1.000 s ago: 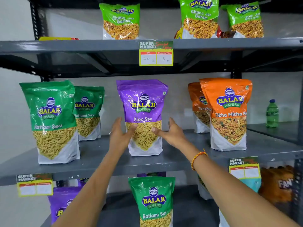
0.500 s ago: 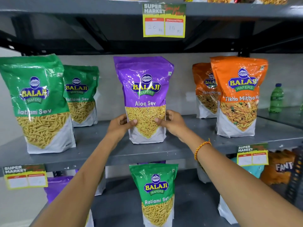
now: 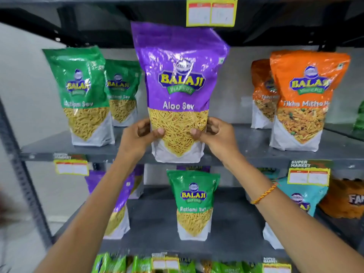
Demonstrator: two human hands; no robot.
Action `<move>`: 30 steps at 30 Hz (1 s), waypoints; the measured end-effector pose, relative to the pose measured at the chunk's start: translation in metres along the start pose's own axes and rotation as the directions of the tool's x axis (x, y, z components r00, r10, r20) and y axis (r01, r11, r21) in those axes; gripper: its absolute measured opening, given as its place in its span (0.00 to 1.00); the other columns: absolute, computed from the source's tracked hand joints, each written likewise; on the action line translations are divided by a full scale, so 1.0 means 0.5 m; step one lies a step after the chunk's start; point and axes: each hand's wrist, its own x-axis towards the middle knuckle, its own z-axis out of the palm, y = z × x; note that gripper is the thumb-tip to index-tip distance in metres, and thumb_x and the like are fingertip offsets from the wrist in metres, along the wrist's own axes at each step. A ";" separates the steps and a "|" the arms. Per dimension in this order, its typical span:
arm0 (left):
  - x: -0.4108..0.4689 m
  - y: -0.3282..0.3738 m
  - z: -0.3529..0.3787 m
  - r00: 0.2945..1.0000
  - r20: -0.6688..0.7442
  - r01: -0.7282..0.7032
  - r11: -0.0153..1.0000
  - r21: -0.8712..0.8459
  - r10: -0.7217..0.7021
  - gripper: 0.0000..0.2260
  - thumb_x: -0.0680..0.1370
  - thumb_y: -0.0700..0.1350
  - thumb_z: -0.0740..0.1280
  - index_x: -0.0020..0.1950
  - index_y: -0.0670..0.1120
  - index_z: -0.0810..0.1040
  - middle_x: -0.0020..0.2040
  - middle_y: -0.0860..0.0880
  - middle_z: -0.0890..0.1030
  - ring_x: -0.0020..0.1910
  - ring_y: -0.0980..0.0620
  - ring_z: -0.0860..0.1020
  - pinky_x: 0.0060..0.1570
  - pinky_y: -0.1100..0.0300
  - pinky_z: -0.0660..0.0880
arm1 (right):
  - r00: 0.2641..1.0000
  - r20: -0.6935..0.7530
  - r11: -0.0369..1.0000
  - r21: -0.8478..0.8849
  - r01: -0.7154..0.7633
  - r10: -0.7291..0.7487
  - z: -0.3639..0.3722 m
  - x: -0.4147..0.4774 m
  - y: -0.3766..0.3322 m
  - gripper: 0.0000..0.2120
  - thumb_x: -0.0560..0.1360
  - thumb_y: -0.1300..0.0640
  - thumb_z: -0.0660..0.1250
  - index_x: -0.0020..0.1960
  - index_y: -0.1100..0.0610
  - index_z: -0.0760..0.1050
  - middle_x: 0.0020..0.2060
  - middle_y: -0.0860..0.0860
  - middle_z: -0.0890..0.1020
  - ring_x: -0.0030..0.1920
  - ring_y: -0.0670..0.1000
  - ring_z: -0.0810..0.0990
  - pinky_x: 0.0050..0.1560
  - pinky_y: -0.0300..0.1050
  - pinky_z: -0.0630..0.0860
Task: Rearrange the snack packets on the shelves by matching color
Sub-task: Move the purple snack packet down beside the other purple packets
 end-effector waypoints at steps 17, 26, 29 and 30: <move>-0.490 -0.164 -0.068 0.909 -0.248 0.372 0.922 0.112 -0.337 0.25 0.61 0.44 0.76 0.58 0.46 0.79 0.53 0.59 0.84 0.53 0.60 0.81 0.46 0.71 0.75 | 0.885 0.371 0.930 0.123 -0.345 0.280 0.073 -0.380 0.249 0.20 0.61 0.66 0.75 0.47 0.47 0.78 0.43 0.38 0.86 0.47 0.42 0.83 0.44 0.32 0.77; -0.443 -0.422 -0.112 0.810 -0.203 0.567 0.823 0.029 -0.550 0.23 0.64 0.45 0.73 0.59 0.52 0.77 0.54 0.51 0.84 0.55 0.54 0.80 0.55 0.52 0.77 | 0.832 0.248 0.868 -0.131 -0.480 0.497 0.182 -0.344 0.445 0.19 0.63 0.65 0.74 0.43 0.42 0.78 0.39 0.42 0.86 0.49 0.50 0.83 0.53 0.54 0.79; -0.389 -0.487 -0.121 0.787 -0.200 0.593 0.805 -0.018 -0.584 0.27 0.67 0.41 0.73 0.65 0.50 0.72 0.59 0.47 0.81 0.60 0.49 0.77 0.54 0.58 0.78 | 0.838 0.158 0.849 -0.189 -0.494 0.523 0.227 -0.308 0.489 0.20 0.64 0.66 0.74 0.41 0.41 0.75 0.41 0.53 0.85 0.47 0.56 0.83 0.51 0.57 0.78; -0.373 -0.502 -0.120 0.784 -0.207 0.594 0.804 -0.024 -0.586 0.27 0.68 0.37 0.72 0.66 0.47 0.71 0.60 0.45 0.80 0.60 0.49 0.77 0.51 0.64 0.78 | 0.838 0.135 0.842 -0.213 -0.496 0.528 0.238 -0.297 0.503 0.20 0.64 0.65 0.74 0.41 0.41 0.74 0.41 0.54 0.84 0.46 0.56 0.83 0.50 0.57 0.79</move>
